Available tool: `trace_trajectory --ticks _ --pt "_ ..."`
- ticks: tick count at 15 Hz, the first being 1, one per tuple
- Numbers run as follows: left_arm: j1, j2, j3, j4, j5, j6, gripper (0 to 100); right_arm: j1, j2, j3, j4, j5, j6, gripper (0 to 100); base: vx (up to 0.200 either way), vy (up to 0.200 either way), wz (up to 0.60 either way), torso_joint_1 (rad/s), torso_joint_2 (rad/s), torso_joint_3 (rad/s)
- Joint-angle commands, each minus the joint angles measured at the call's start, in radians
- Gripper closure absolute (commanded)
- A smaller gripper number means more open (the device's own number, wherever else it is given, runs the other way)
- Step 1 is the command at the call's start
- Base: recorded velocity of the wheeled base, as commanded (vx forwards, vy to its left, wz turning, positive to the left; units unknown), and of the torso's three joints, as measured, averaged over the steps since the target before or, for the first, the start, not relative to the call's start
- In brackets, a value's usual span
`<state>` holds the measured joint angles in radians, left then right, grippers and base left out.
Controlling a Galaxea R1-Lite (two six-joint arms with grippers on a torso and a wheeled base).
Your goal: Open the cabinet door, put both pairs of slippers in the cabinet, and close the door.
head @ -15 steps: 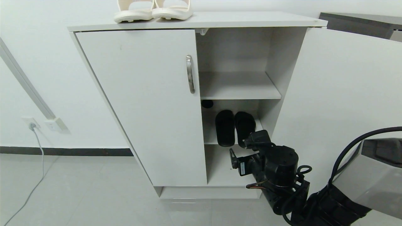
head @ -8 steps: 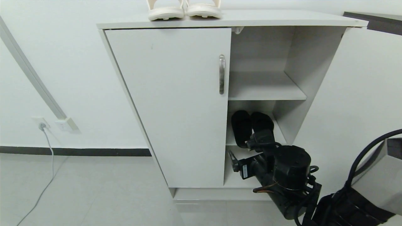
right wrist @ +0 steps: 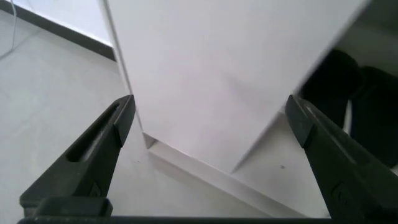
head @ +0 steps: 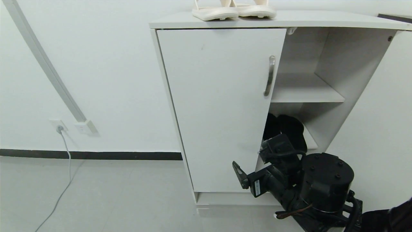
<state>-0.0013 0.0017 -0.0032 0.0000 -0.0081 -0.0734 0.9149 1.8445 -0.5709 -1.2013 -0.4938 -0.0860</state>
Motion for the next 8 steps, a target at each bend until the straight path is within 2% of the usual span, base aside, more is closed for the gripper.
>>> trace_trajectory --ticks 1,8 --pt "0.000 0.001 0.000 0.000 0.000 0.000 100 -0.001 -0.007 0.002 -0.001 0.000 0.000 0 0.000 0.200 0.00 -0.002 0.00 0.012" --pt "0.000 0.001 0.000 0.000 0.000 -0.002 100 -0.036 0.030 -0.004 -0.024 -0.008 -0.003 0 0.000 0.000 0.00 0.000 0.00 0.000"
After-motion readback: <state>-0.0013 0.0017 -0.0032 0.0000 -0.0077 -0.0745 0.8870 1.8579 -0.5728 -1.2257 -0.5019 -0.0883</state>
